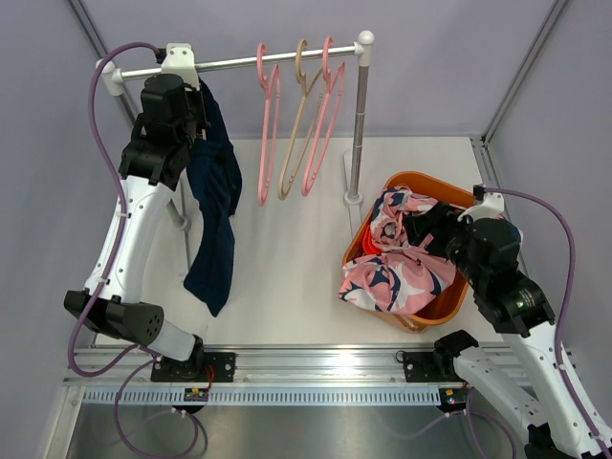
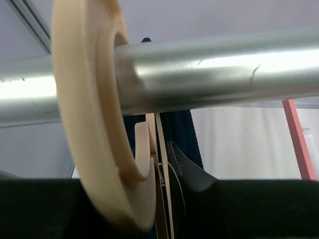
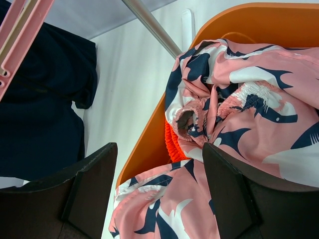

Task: Remove the shorts from the hanger

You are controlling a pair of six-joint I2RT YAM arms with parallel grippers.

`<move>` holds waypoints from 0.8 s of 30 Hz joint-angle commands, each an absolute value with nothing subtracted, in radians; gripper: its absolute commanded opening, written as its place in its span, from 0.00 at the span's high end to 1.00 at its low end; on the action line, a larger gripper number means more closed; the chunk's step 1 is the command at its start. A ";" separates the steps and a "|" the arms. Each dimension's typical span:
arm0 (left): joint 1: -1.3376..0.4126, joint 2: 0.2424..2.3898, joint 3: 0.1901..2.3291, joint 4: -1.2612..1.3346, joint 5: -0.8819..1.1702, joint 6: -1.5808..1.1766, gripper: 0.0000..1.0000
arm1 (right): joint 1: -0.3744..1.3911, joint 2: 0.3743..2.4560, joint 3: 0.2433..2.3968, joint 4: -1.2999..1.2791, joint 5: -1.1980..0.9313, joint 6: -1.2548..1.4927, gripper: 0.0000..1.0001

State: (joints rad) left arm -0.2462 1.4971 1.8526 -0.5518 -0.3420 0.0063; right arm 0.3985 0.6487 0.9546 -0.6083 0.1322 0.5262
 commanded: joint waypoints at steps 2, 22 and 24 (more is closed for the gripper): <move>-0.245 1.500 1.868 -0.526 -0.339 0.005 0.77 | 0.402 0.643 0.953 -0.584 0.133 0.509 0.22; -0.299 1.407 2.022 -0.597 -0.282 -0.032 1.00 | 0.402 0.649 0.948 -0.560 0.114 0.503 0.22; -0.304 1.398 2.011 -0.600 -0.298 -0.029 1.00 | 0.402 0.649 0.946 -0.560 0.114 0.505 0.22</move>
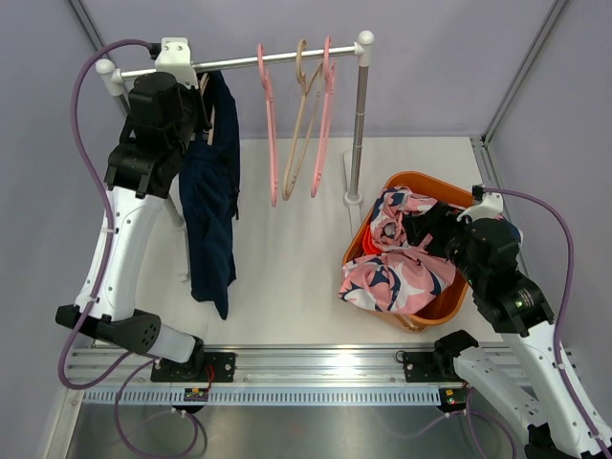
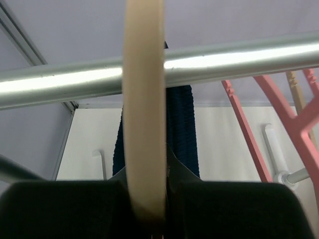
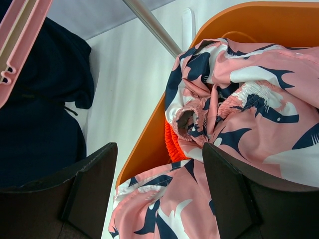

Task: Remove the shorts from the hanger

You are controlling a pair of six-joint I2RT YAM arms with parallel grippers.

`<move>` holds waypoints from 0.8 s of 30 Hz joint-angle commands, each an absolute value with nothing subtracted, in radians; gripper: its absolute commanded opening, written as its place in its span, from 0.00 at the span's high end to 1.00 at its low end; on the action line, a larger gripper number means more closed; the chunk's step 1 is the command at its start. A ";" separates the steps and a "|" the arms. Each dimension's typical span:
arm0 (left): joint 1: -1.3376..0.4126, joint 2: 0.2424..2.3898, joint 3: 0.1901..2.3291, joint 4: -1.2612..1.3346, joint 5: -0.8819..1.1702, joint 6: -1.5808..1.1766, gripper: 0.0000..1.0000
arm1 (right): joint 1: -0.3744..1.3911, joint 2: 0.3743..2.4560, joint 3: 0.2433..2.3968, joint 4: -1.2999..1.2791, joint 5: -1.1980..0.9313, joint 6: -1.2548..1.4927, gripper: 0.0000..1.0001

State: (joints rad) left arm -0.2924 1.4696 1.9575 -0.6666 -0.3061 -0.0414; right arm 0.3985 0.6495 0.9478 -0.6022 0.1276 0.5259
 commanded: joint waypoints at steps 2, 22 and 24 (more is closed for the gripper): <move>-0.305 1.390 2.003 -0.621 -0.298 -0.029 1.00 | 0.402 0.650 0.946 -0.560 0.109 0.505 0.22; -0.606 1.115 1.464 -0.758 -0.292 -0.069 1.00 | 0.403 0.676 0.942 -0.546 0.045 0.499 0.21; -0.646 1.095 1.422 -0.769 -0.240 -0.092 1.00 | 0.402 0.681 0.946 -0.546 0.035 0.491 0.20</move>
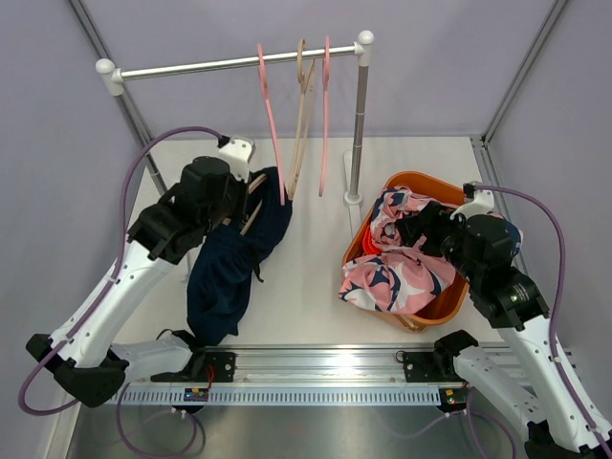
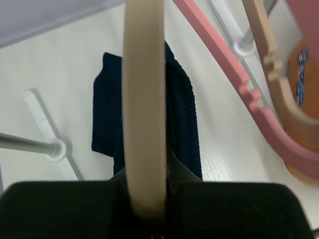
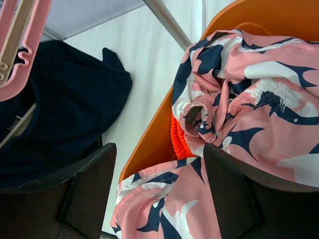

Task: Remove the shorts from the hanger

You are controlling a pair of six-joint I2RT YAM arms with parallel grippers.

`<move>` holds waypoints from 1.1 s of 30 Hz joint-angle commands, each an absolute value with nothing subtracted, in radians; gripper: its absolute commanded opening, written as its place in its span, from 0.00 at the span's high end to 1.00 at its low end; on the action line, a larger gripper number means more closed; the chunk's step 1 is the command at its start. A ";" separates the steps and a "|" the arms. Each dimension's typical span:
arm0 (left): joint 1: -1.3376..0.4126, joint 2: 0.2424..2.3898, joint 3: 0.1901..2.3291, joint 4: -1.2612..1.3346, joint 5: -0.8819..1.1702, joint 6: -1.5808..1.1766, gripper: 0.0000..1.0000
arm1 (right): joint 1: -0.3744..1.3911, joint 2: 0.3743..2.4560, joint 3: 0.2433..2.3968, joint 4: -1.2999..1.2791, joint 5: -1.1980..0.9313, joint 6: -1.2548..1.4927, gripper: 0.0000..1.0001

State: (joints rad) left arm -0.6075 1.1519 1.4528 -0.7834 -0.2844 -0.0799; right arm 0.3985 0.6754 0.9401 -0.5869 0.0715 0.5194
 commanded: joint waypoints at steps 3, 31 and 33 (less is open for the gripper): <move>-0.699 1.052 1.347 -0.778 -0.166 -0.107 1.00 | 0.403 0.683 0.953 -0.548 0.017 0.483 0.20; -0.936 0.962 1.264 -0.561 0.126 -0.081 1.00 | 0.778 0.986 1.097 -0.448 -0.126 0.448 0.29; -0.939 0.968 1.270 -0.558 0.124 -0.081 1.00 | 0.784 0.997 1.095 -0.449 -0.115 0.448 0.30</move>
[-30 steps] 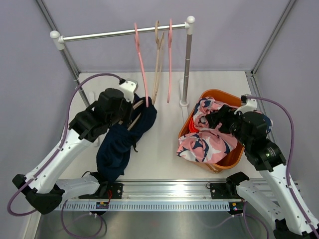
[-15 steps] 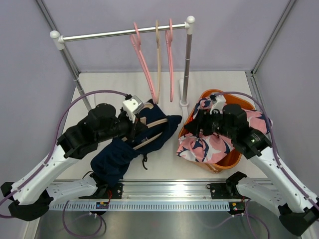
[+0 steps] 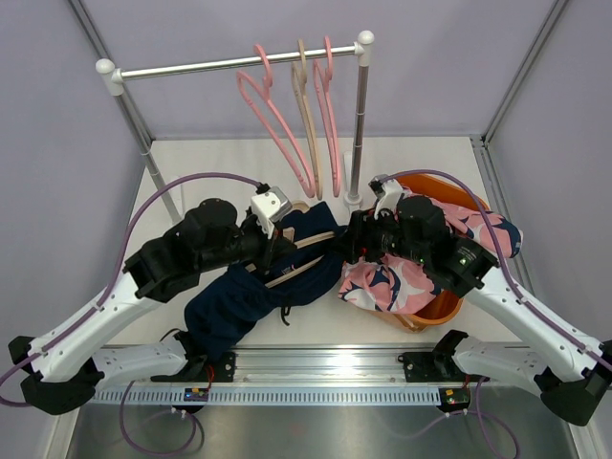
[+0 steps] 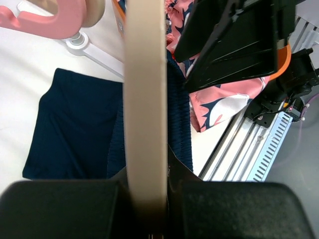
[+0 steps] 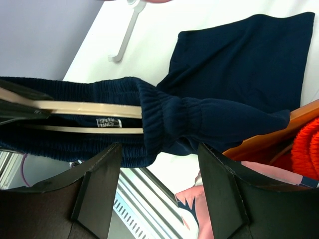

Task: Remove the shorts from the hanger

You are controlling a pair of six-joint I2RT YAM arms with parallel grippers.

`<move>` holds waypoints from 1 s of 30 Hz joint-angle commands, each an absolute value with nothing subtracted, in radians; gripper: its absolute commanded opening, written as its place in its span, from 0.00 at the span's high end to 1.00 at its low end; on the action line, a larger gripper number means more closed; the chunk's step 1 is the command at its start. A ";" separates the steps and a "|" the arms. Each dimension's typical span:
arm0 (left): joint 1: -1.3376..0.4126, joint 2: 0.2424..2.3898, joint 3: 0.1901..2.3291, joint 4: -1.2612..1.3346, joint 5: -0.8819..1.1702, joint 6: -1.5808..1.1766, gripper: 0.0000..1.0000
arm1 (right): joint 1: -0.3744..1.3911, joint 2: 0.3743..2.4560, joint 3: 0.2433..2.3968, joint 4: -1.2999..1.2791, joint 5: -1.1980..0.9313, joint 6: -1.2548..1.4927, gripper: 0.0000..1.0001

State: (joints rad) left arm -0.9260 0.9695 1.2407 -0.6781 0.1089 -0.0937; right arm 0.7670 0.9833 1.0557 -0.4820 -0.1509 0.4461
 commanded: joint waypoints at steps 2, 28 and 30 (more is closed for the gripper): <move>-0.943 0.971 1.279 -0.554 0.118 -0.081 1.00 | 0.784 1.012 1.098 -0.448 -0.110 0.451 0.31; -0.960 0.914 1.295 -0.618 0.080 -0.080 1.00 | 0.784 1.040 1.190 -0.547 0.326 0.477 1.00; -0.960 0.899 1.293 -0.632 0.077 -0.075 1.00 | 0.782 1.045 1.219 -0.587 0.385 0.463 1.00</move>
State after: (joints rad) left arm -0.9478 0.9455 1.2465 -0.6609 0.0566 -0.0830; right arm 0.7841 1.0657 1.1416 -0.5488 0.1589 0.4782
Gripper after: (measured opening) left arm 0.072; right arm 0.031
